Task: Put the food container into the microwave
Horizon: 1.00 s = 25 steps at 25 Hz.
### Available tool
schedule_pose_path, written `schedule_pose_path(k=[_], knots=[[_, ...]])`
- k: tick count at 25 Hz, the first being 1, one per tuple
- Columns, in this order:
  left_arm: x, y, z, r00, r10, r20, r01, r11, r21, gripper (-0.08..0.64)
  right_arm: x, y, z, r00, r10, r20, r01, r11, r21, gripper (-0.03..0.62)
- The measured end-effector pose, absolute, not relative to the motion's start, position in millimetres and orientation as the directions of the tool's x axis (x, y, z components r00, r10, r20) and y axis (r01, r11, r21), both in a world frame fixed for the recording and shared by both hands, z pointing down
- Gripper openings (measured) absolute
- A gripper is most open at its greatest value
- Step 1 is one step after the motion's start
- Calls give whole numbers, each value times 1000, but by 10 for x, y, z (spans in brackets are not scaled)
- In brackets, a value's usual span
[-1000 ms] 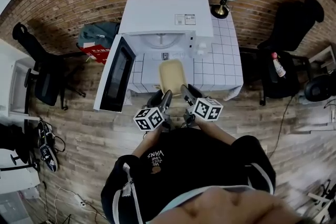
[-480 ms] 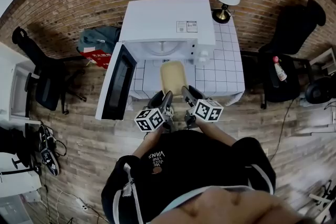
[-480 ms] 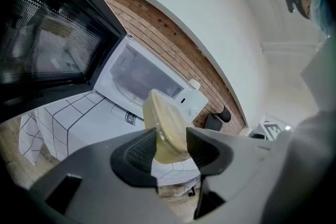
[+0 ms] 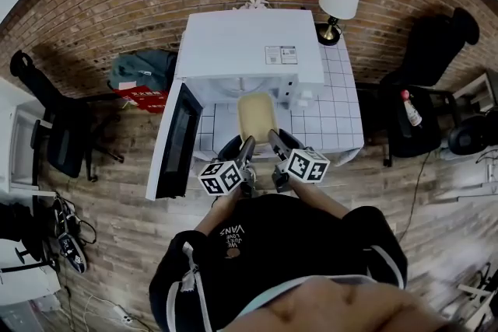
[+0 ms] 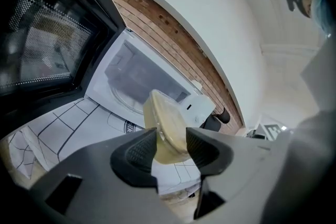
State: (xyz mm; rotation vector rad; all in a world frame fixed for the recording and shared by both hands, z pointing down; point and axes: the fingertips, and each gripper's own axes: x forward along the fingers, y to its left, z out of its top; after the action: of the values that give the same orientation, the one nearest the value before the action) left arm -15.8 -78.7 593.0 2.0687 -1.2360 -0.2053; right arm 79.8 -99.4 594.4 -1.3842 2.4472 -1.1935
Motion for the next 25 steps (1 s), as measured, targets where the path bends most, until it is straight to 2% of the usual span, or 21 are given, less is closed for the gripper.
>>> schedule_pose_path(k=[25], knots=[[-451,-1619,6095,561,-792,241,-692,-289,661,178,514,-1780,6114,-549,-773,317,-702,222,-677,123]])
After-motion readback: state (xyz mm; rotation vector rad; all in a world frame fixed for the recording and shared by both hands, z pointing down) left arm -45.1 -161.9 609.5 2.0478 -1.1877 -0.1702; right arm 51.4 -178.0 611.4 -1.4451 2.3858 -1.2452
